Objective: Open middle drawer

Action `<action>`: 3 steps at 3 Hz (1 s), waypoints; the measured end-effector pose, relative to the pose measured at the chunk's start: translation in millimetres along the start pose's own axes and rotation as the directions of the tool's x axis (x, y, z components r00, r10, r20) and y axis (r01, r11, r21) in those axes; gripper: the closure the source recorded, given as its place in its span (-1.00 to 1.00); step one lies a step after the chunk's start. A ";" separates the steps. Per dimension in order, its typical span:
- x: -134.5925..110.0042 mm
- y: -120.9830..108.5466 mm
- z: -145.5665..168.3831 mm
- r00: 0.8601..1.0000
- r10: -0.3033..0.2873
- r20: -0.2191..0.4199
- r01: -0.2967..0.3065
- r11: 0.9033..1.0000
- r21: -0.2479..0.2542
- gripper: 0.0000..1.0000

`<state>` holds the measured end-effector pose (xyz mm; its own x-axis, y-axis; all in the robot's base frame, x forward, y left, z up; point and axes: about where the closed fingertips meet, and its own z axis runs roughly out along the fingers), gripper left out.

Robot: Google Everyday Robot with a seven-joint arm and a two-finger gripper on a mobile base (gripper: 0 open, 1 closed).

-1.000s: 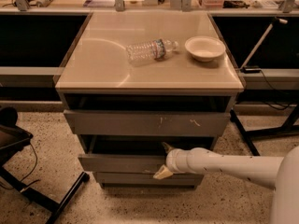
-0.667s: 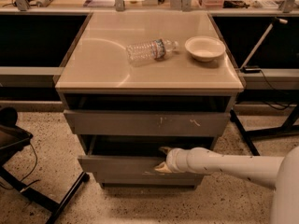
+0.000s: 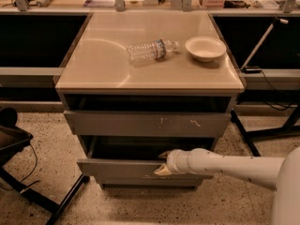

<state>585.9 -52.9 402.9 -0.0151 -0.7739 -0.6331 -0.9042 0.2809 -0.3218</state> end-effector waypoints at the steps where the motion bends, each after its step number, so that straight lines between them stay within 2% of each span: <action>1: -0.6 -0.2 -0.7 1.000 0.000 0.000 0.000 1.000 0.000 1.00; 2: 1.9 17.5 -7.1 0.999 -0.018 0.032 0.017 0.999 0.032 1.00; 3: -1.6 16.8 -12.7 0.999 -0.018 0.032 0.017 0.999 0.032 1.00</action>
Offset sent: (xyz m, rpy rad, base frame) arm -0.1124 -0.0095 -0.0144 0.1162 -0.2434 0.0081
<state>565.3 -54.1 407.5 0.0146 -0.7602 -0.6496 -0.8901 0.2860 -0.3547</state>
